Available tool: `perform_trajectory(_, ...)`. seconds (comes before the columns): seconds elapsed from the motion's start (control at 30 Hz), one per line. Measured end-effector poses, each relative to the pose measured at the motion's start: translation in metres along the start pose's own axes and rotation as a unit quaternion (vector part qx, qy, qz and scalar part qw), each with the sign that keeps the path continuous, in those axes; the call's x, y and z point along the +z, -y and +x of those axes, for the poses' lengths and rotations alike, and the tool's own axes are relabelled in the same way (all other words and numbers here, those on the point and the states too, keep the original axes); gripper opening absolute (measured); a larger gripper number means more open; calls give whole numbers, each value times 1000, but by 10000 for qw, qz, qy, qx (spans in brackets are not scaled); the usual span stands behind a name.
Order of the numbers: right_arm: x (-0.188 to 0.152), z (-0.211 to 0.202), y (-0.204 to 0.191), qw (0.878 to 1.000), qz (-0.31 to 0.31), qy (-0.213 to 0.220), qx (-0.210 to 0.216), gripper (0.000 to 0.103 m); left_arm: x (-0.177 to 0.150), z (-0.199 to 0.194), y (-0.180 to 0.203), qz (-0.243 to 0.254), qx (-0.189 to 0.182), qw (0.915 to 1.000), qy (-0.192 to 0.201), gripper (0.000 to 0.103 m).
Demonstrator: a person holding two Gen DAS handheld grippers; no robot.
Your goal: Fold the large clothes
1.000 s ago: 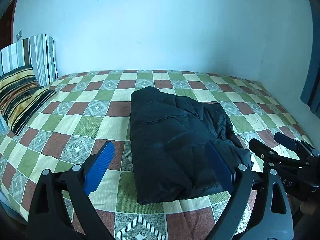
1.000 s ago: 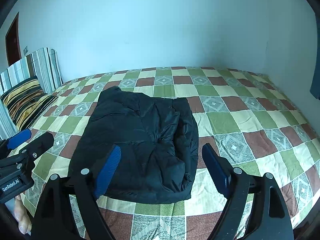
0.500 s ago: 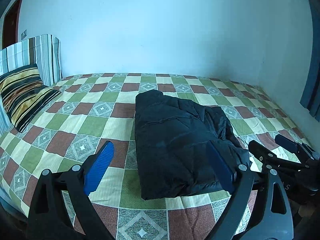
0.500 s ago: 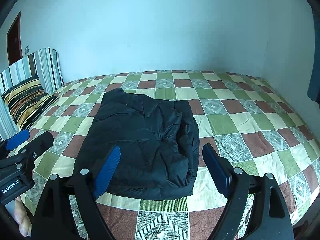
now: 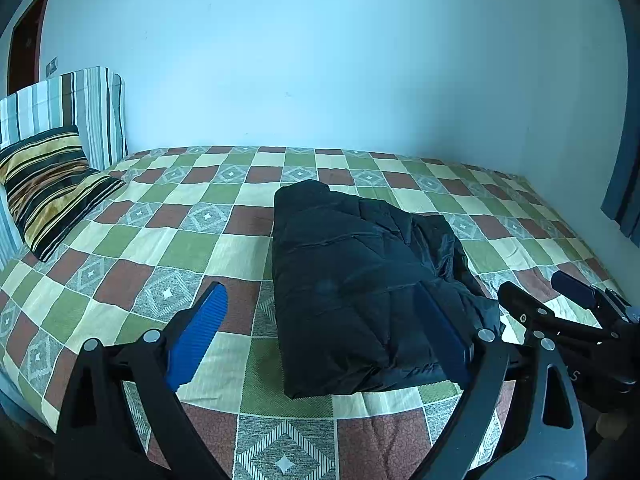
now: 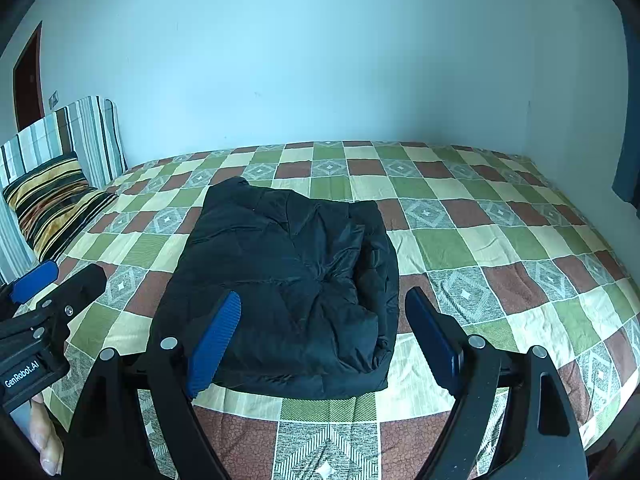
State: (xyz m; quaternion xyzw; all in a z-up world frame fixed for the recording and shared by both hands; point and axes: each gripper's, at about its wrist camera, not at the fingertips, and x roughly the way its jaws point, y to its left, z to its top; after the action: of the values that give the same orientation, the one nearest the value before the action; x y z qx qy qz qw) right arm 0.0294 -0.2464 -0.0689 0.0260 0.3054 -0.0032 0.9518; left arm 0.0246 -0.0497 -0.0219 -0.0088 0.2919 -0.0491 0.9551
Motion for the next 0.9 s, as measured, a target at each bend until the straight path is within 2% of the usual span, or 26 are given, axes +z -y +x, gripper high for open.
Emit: perform_trajectory(0.9,-1,-5,-6,10000,-6,24,3,83,-4,-6,-2,-26,29,10000,8,93)
